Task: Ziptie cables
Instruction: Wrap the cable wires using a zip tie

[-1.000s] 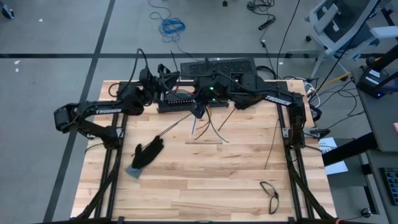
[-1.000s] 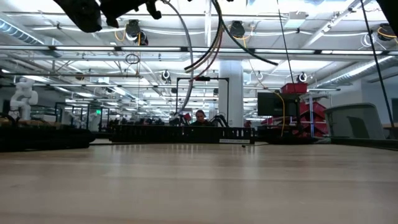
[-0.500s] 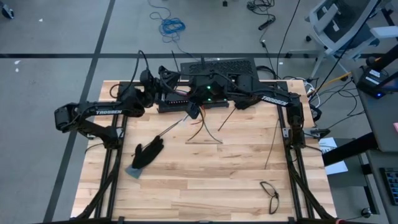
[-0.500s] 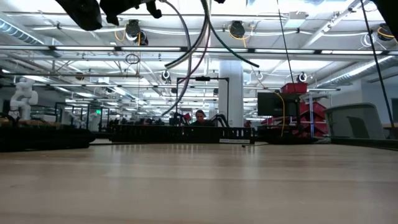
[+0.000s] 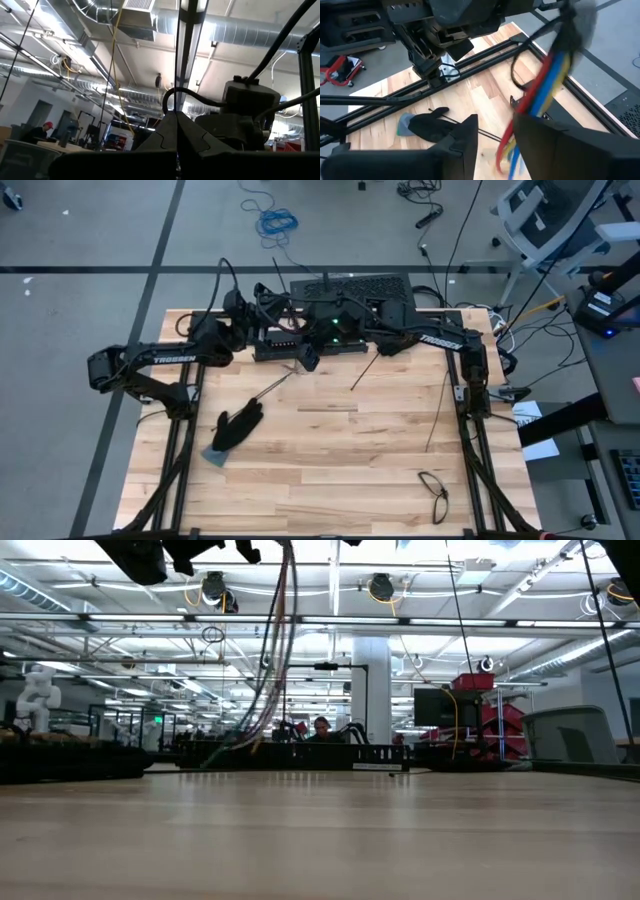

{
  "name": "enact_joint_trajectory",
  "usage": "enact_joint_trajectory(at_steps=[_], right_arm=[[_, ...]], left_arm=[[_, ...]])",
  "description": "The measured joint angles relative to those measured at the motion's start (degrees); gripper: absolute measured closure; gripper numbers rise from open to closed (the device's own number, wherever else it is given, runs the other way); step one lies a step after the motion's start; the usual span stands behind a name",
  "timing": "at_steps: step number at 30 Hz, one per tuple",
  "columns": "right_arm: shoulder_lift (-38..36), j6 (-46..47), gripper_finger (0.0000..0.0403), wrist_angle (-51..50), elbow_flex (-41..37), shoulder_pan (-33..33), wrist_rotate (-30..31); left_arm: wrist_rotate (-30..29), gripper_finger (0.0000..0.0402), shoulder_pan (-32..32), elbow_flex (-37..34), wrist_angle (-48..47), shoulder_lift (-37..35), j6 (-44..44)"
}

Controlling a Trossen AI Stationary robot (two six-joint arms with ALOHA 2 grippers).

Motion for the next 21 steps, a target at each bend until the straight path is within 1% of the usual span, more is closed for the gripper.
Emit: enact_joint_trajectory(at_steps=[10, 13, 15, 17, 19, 21], right_arm=[[0.0, 0.0, 0.0278, 0.0, 0.0, -0.1, 0.0], [0.0, 0.0, 0.0278, -1.0, 0.0, -0.1, 0.0], [0.0, 0.0, 0.0278, -4.0, 0.0, 0.1, 0.1], [0.0, 0.2, 0.0278, -9.7, 0.0, 0.6, 0.6], [0.0, 0.4, 0.0278, -15.6, 0.0, 1.3, 1.9], [0.0, 0.4, 0.0277, -21.0, -0.1, 2.3, 4.9]], left_arm=[[0.0, 0.0402, 0.0, 0.0, -0.9, 0.0, -0.1], [2.9, 0.0402, -0.3, 0.1, -2.8, -0.1, -0.1], [6.6, 0.0402, -0.4, 0.0, -6.0, -0.4, -0.1], [9.6, 0.0401, -0.4, -0.4, -9.6, -1.6, -0.1], [11.0, 0.0402, -0.2, -1.4, -14.1, -3.7, -0.1], [11.8, 0.0402, 0.2, -4.1, -18.2, -6.5, -0.1]])
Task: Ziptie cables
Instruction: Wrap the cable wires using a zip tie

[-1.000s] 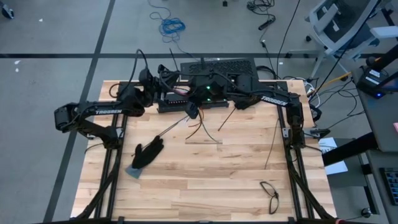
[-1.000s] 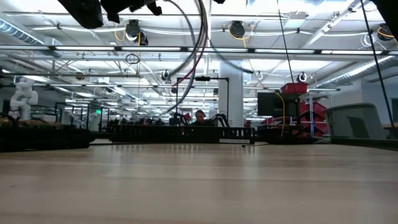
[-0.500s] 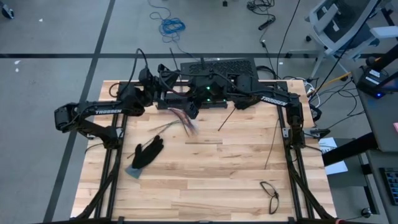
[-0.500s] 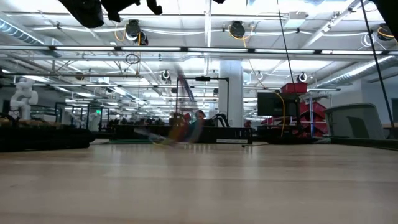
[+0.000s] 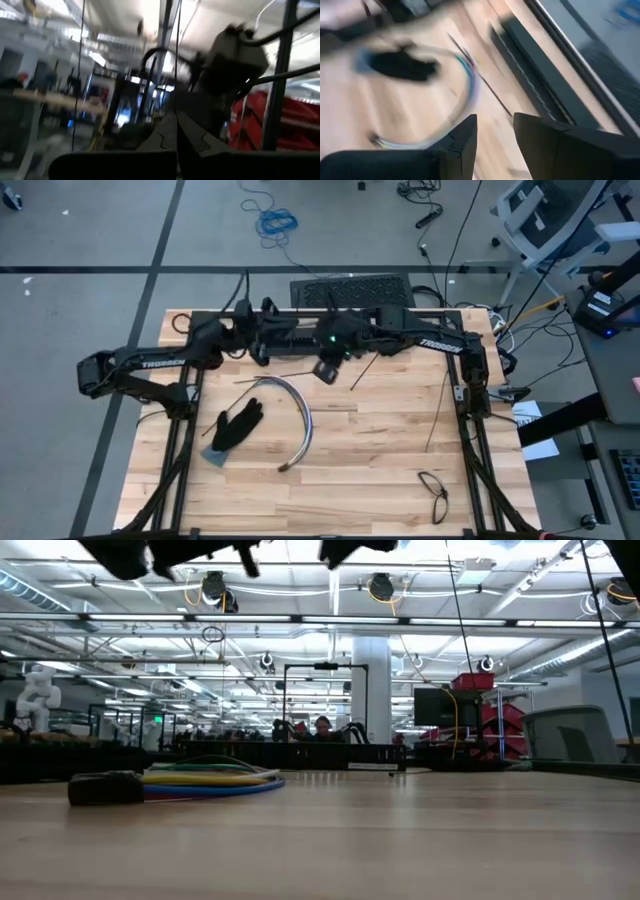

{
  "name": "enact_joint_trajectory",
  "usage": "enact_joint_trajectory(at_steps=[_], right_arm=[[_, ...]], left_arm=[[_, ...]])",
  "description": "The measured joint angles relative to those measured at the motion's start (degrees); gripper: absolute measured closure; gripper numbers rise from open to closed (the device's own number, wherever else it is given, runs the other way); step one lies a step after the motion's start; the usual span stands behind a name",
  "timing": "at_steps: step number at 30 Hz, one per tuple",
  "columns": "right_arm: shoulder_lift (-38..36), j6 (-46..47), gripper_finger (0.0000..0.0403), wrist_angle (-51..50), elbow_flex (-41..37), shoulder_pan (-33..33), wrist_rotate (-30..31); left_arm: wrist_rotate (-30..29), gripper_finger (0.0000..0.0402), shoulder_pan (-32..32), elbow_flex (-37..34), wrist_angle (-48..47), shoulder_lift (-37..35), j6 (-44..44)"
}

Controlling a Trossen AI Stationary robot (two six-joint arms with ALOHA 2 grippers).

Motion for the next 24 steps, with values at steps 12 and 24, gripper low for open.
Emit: enact_joint_trajectory(at_steps=[12, 24], right_arm=[[-0.9, 1.0, 0.0277, -9.8, -11.9, 3.1, 6.0], [-11.3, 38.2, 0.0277, 41.5, -59.5, 9.0, -9.6]], left_arm=[[-16.3, 0.0402, 0.4, -33.7, -11.9, -34.7, -10.1], [-22.7, 0.0401, -11.6, -38.7, -38.4, -52.5, -9.0]])
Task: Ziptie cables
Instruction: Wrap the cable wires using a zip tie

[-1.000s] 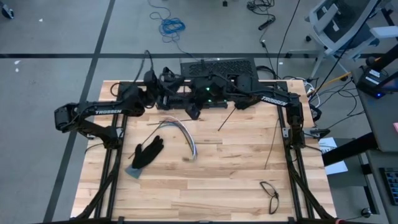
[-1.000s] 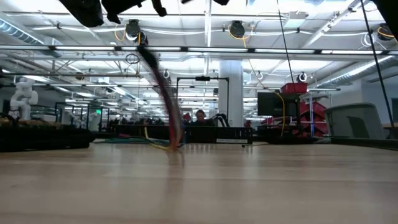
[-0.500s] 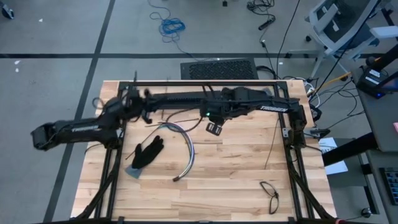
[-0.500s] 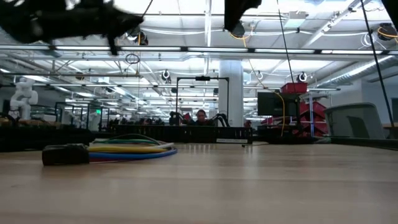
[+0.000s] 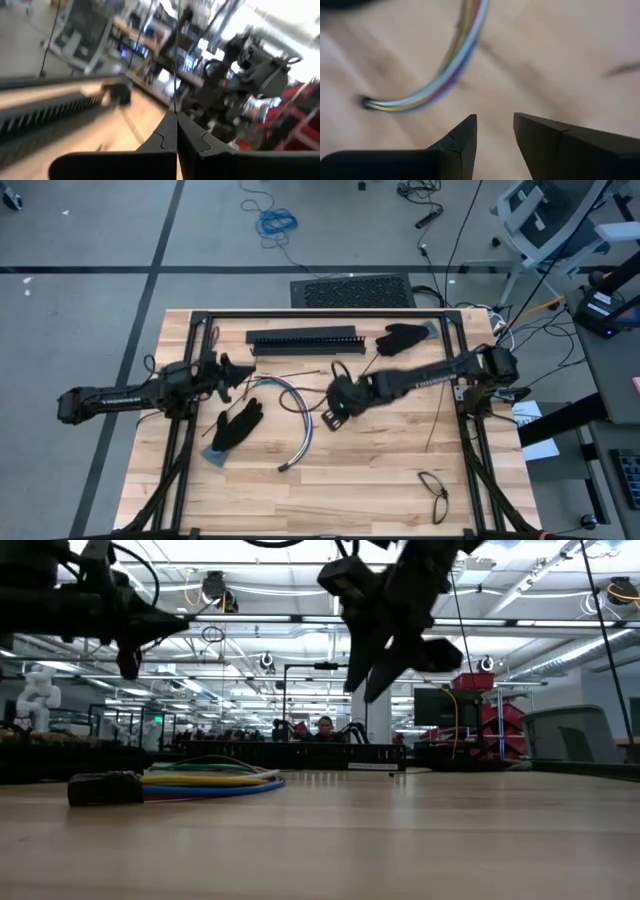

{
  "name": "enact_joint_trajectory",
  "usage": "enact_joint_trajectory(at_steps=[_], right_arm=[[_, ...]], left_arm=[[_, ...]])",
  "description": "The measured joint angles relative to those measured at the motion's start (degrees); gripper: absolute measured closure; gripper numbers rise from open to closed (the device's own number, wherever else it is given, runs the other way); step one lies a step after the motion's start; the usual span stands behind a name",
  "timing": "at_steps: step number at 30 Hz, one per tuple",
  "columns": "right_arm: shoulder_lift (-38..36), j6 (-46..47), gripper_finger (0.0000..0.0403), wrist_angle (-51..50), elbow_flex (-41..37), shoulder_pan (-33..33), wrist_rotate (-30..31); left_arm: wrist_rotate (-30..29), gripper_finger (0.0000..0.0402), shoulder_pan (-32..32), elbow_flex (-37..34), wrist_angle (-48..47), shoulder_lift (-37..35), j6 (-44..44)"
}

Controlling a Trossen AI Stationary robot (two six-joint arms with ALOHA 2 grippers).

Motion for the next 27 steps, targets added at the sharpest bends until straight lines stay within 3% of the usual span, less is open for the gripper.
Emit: enact_joint_trajectory(at_steps=[5, 12, 19, 27], right_arm=[[0.4, 21.5, 0.0278, 20.6, -9.7, 5.5, -1.0], [6.0, 34.7, 0.0300, 23.3, -6.2, 8.0, 1.9], [15.5, 31.0, 0.0309, 22.9, 2.9, 5.4, 0.7], [18.1, 20.9, 0.0254, 16.6, 8.4, 6.5, 4.0]], left_arm=[[4.5, 0.0401, -3.0, 1.3, -16.8, -2.9, 1.9], [4.1, 0.0402, -8.1, 6.9, -34.6, -5.1, 11.2], [3.7, 0.0401, -11.0, 7.5, -38.3, -7.2, 12.1], [0.8, 0.0402, -11.2, 10.2, -39.2, -8.0, 12.1]])
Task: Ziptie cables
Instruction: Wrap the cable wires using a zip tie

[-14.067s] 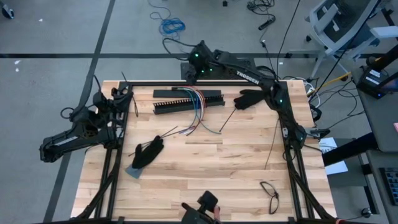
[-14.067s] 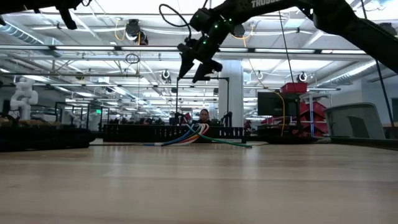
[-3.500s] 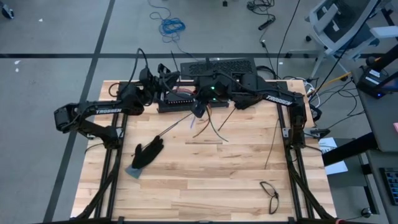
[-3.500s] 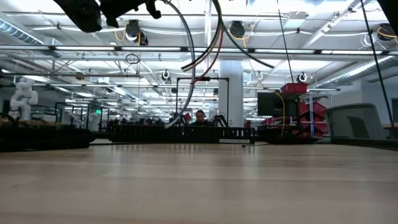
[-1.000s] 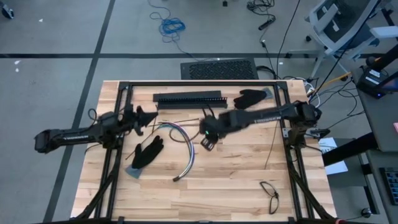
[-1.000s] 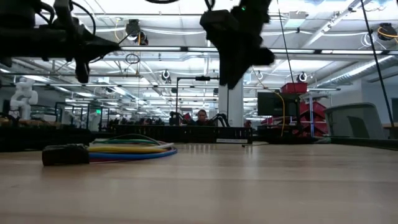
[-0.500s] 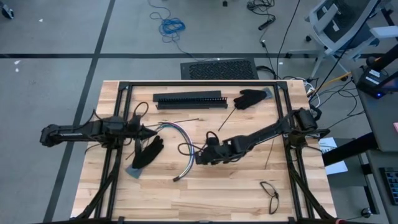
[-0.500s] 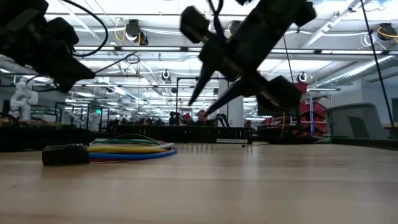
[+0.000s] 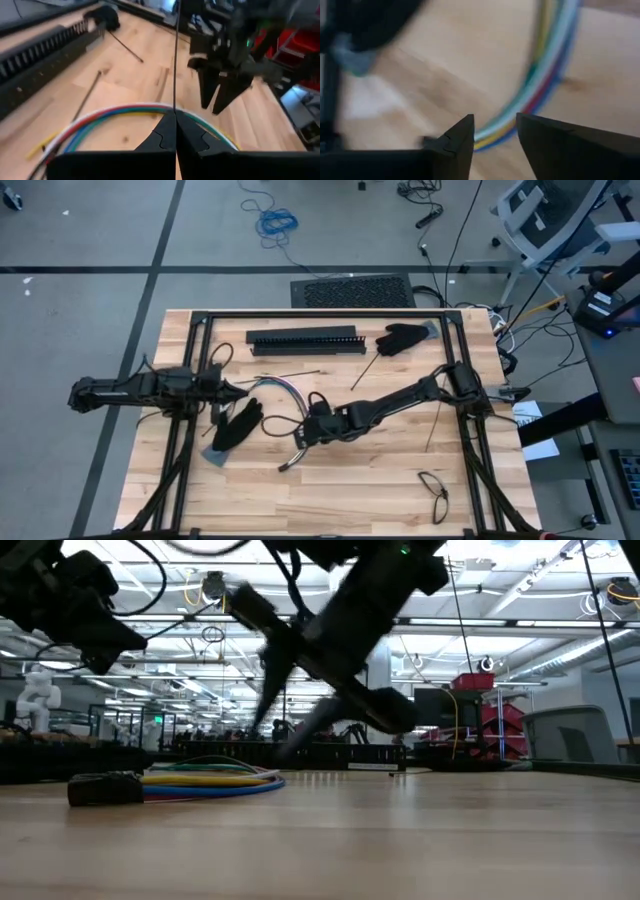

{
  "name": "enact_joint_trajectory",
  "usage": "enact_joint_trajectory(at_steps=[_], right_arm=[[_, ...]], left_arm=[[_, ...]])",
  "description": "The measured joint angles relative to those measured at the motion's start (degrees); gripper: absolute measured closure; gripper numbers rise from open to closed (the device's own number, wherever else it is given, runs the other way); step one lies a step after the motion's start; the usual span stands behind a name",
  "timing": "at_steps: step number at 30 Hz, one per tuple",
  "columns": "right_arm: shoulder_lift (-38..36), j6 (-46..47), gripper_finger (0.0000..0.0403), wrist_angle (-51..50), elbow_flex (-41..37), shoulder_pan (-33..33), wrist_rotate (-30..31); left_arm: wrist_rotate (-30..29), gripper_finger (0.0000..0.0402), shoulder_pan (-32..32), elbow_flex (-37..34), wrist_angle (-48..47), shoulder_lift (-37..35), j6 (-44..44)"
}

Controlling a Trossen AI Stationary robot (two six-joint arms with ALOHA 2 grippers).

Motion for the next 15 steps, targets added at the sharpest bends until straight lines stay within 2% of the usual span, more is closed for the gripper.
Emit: enact_joint_trajectory(at_steps=[3, 6, 12, 15], right_arm=[[0.0, 0.8, 0.0230, -6.0, -0.1, 0.9, 0.8], [-0.1, 2.0, 0.0207, -8.0, -0.1, 1.9, 1.1], [-0.1, 3.8, 0.0178, 1.9, -0.1, 3.3, 3.4], [-0.1, 10.2, 0.0177, 3.1, 0.0, 3.3, 4.9]], left_arm=[[-4.0, 0.0401, 0.0, 1.3, -1.9, 0.0, 0.0], [-7.0, 0.0401, 0.0, 1.5, -2.7, 0.0, -0.1], [-7.7, 0.0402, 0.0, 1.5, -2.8, 0.3, 0.0], [-7.5, 0.0401, 0.0, 1.5, -2.8, 0.3, -0.1]])
